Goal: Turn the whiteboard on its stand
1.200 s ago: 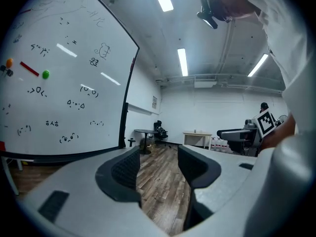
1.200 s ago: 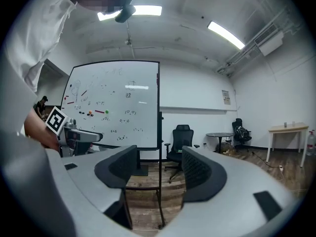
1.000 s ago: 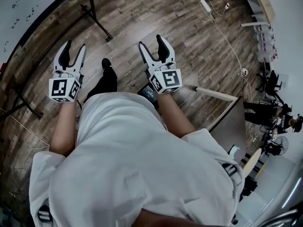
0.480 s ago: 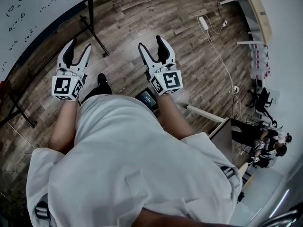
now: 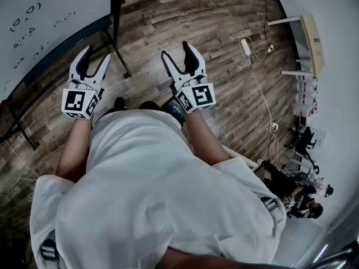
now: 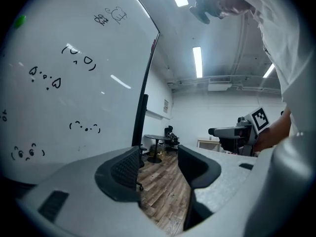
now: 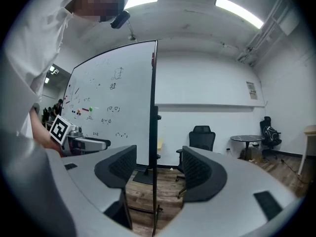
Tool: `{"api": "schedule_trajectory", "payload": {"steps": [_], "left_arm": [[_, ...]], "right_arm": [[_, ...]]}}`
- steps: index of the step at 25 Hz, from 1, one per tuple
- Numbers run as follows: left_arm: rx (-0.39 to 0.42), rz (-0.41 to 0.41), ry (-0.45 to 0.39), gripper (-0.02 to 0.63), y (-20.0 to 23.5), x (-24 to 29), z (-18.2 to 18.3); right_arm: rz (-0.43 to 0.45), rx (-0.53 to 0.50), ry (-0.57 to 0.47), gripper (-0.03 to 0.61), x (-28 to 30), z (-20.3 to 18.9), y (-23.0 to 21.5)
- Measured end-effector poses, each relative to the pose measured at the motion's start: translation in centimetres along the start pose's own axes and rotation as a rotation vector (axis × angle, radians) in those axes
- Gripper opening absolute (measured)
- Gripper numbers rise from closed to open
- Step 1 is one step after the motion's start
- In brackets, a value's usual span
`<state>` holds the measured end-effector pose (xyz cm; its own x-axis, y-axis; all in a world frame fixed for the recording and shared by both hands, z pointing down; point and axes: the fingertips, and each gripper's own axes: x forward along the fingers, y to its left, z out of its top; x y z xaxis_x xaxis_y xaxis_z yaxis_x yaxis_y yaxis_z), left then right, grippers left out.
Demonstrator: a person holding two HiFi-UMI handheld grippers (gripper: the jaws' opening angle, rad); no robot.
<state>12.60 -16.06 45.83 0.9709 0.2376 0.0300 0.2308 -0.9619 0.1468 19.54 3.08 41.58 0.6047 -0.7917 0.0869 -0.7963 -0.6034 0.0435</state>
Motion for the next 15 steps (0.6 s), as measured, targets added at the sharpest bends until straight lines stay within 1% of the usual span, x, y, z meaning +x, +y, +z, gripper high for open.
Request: {"api": "schedule_trajectory", "payload": {"steps": [3,8,11,15], "left_arm": [[0.017,0.058,0.003,0.233,1.7,-0.3,0.4],[0.018,0.205,0.008,0.233,4.8,-1.1,0.4],[0.019,0.319,0.001,0.233,6.0,-1.3,0.7],[-0.026,0.495,-0.053,0.233,6.9,-1.8,2.3]], "right_arm": [[0.059,0.009,-0.007,0.284,2.6,0.2,-0.5],[0.184,0.014,-0.045,0.288,7.3,0.8,-2.4],[0.292,0.009,-0.063,0.288,11.0,1.3,-3.0],[0.475,0.010,-0.091,0.290,16.5,2.4,-2.6]]}}
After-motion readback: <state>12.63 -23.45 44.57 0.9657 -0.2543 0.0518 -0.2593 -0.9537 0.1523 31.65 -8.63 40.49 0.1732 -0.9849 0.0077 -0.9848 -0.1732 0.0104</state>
